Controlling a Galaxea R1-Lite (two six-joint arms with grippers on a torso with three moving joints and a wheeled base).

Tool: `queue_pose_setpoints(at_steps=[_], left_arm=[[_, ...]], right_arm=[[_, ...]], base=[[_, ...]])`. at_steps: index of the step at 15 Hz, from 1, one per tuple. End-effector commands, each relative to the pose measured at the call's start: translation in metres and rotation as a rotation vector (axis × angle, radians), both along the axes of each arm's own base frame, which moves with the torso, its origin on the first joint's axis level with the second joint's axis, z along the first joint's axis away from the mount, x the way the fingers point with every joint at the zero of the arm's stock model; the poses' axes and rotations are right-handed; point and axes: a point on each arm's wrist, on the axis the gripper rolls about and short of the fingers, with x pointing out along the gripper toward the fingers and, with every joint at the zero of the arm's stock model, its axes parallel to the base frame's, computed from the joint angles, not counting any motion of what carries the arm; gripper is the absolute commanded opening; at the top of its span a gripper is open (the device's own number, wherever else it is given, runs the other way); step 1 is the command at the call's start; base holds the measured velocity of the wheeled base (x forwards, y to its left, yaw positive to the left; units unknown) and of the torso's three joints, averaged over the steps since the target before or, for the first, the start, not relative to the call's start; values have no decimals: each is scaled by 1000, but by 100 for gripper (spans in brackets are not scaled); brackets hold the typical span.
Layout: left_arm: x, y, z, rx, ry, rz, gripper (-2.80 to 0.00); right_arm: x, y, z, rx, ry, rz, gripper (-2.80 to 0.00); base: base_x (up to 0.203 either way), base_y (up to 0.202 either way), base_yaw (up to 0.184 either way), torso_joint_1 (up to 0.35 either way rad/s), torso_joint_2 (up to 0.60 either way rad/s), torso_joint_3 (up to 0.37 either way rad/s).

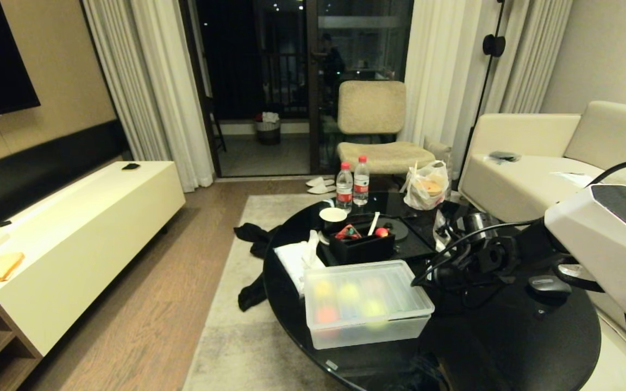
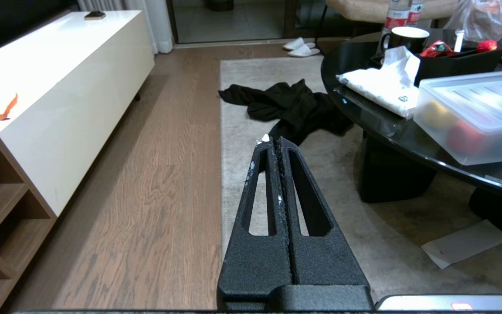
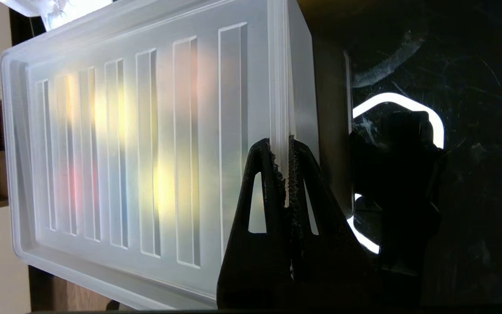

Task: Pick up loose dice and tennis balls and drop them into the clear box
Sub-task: Close the lid

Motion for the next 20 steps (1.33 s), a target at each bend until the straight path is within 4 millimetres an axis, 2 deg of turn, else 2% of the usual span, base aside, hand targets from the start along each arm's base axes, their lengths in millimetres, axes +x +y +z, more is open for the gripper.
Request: queue_pose_setpoints(at_steps=[1,7,11,20], left_arm=[[0,0,-1,0,4,0,-280],[0,0,-1,-1,4,0,-280],[0,0,-1,0,4,0,-280],[0,0,-1,-2,4,0,-280]], right_arm=[[0,0,-5,1,13,1,-280],[1,-1,0,-28,-15,18,-280],[0,-1,11,-28,-45,17,-280],[-1,-1,3,-49,-28,43,-280]], base=[[0,0,0,0,0,0],[0,0,0,0,0,0],[0,0,0,0,0,0],[0,0,0,0,0,0]])
